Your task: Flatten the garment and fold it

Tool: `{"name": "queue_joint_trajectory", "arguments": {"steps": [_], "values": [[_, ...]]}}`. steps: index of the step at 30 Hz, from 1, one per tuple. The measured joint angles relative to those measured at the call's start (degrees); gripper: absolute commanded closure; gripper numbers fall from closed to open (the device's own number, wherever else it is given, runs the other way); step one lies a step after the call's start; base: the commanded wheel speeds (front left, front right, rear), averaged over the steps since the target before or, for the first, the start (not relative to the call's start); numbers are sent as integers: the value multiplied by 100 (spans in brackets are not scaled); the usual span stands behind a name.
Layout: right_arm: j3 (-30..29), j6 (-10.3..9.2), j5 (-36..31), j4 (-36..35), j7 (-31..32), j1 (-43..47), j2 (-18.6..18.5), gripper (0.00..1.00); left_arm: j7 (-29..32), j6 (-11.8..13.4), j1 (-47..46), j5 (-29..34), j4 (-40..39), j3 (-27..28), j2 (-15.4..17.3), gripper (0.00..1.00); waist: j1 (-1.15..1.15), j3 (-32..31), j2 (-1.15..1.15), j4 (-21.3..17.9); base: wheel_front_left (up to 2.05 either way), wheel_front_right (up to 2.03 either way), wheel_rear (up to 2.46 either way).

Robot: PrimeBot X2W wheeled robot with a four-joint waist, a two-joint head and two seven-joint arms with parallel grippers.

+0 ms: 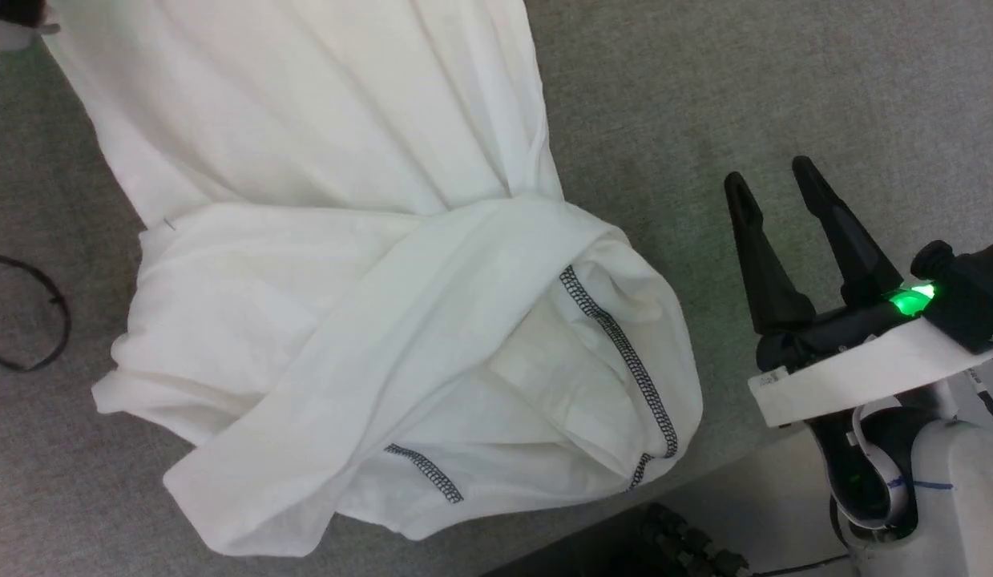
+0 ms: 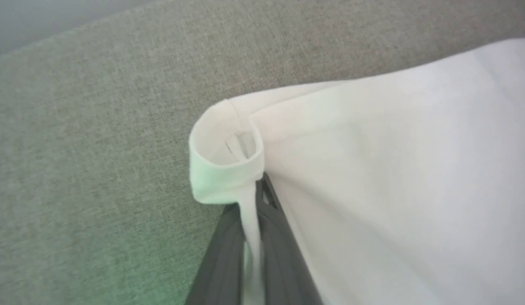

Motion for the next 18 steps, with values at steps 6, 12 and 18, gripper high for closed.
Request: {"name": "queue_joint_trajectory", "arguments": {"steps": [6, 12, 18], "values": [[-56, 0, 126, 107, 202, -70, -1, 0, -364, 244, 204, 91, -313, -22, 21, 100, 1, -26, 0, 79, 0, 0, 0], [-447, 0, 550, 581, 655, -977, 1, 0, -1496, 354, 692, 152, -582, 42, -120, 100, 3, -181, 0, 342, 0, 0, 0], [-730, -1, 910, 1555, 1437, -2513, -8, 0, -2365, 447, 938, 67, -786, 182, -481, 100, 3, -355, 0, 779, 0, 0, 0]]}}
